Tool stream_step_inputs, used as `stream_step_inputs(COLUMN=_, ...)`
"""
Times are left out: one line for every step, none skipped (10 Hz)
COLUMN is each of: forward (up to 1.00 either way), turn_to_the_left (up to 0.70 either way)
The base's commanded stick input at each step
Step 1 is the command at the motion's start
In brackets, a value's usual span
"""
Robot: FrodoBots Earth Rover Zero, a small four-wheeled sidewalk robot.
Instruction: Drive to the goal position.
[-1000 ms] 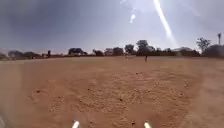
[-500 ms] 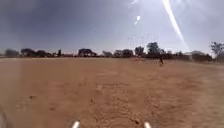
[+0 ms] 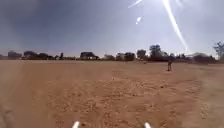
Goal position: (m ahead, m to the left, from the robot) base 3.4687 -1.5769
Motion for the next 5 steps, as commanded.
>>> stream_step_inputs(forward=1.00, turn_to_the_left=0.00)
stream_step_inputs(forward=1.00, turn_to_the_left=0.00)
stream_step_inputs(forward=1.00, turn_to_the_left=0.00)
stream_step_inputs(forward=1.00, turn_to_the_left=0.00)
stream_step_inputs(forward=1.00, turn_to_the_left=0.00)
